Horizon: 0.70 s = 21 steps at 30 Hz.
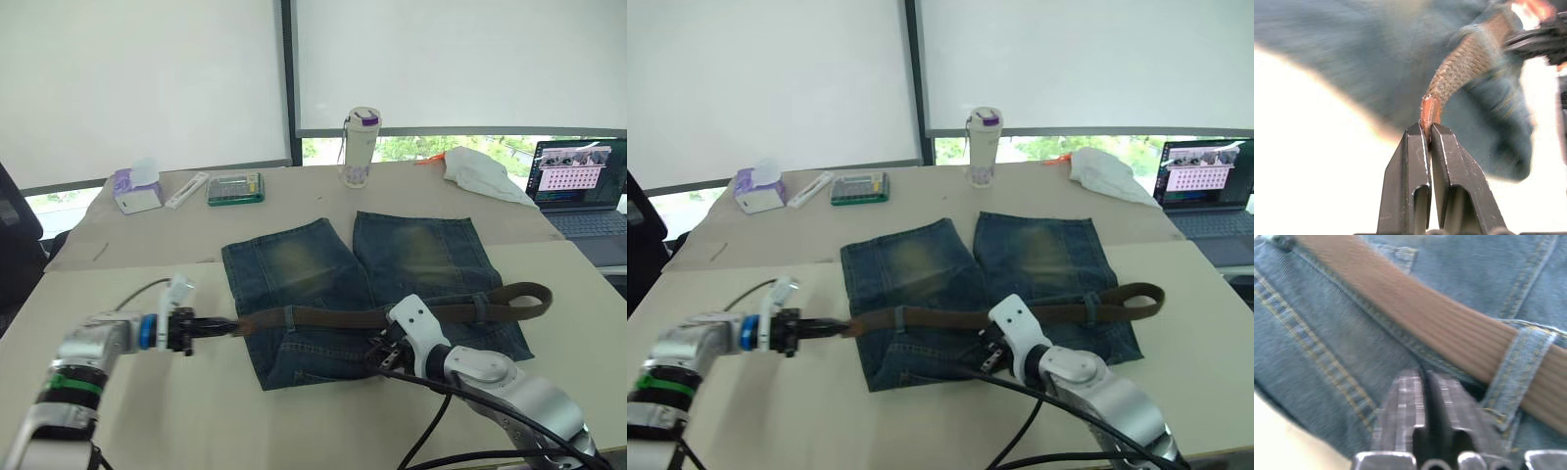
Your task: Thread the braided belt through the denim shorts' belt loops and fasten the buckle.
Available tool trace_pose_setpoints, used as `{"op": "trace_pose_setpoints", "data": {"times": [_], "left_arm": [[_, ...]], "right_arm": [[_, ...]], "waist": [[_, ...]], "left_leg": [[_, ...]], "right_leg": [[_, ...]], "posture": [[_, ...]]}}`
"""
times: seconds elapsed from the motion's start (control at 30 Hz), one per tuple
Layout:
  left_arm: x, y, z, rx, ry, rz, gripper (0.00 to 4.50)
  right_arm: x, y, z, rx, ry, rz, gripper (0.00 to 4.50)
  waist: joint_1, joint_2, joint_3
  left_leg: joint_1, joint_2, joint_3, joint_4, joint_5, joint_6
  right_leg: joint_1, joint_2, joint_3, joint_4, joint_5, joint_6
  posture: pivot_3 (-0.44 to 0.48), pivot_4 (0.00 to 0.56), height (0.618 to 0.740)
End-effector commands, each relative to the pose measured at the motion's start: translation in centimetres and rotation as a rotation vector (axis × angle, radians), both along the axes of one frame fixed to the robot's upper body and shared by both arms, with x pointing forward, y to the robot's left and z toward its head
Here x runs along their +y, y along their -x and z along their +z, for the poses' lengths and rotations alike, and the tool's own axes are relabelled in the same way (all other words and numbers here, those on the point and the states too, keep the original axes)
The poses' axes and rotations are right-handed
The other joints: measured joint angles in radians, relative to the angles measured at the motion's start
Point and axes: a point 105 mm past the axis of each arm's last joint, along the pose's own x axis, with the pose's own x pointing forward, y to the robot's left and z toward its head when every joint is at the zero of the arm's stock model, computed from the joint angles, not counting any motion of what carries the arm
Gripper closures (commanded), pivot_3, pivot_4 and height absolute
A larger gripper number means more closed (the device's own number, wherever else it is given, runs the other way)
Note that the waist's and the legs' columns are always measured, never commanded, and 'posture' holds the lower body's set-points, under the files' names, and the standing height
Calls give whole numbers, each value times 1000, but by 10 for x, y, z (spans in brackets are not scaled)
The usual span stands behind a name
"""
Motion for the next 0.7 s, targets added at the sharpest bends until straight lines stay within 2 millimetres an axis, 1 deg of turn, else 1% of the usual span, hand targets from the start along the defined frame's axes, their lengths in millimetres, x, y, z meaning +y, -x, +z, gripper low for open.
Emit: {"op": "trace_pose_setpoints", "data": {"times": [0.03,0.13,0.37,0.43,0.5,0.57,0.63,0.7], "left_arm": [[44,-9,13,-74,-103,127,4500],[71,-11,17,-111,-176,222,4500],[101,-10,22,-163,-251,352,4500],[113,-12,25,-195,-283,431,4500],[129,-9,27,-218,-356,507,4500],[144,-7,29,-240,-410,585,4500],[156,-3,31,-261,-458,652,4500],[162,-3,33,-274,-462,705,4500]], "right_arm": [[-1,-3,-2,11,-10,-31,4480],[1,-7,2,-2,-51,-48,4480],[-2,-13,7,-22,-72,-76,4480],[-6,-15,6,-25,-59,-101,4480],[-10,-20,7,-28,-61,-135,4480],[-9,-24,10,-33,-75,-145,4480],[-4,-25,14,-38,-91,-123,4480],[1,-25,17,-42,-98,-101,4480]], "waist": [[2,0,0],[2,-1,0],[1,-3,0],[-1,-4,0],[-2,-4,0],[-3,-4,0],[-3,-4,0],[-2,-4,0]], "left_leg": [[0,0,0,0,0,0],[0,-1,0,0,0,0],[-2,-1,1,0,0,0],[-4,-1,1,1,0,-1],[-5,0,1,1,1,-1],[-5,0,1,1,1,-1],[-5,0,1,1,1,-1],[-5,0,1,1,1,-1]], "right_leg": [[0,0,0,0,0,0],[0,0,-1,0,0,0],[-7,-1,0,6,0,0],[-9,-1,0,7,0,0],[-9,-1,0,8,0,0],[-9,-1,0,8,0,0],[-10,-1,0,8,0,0],[-10,-1,0,8,0,0]], "posture": [[0,150,740],[0,150,740],[0,150,740],[0,150,740],[0,150,740],[0,150,740],[0,150,740],[0,150,740]]}}
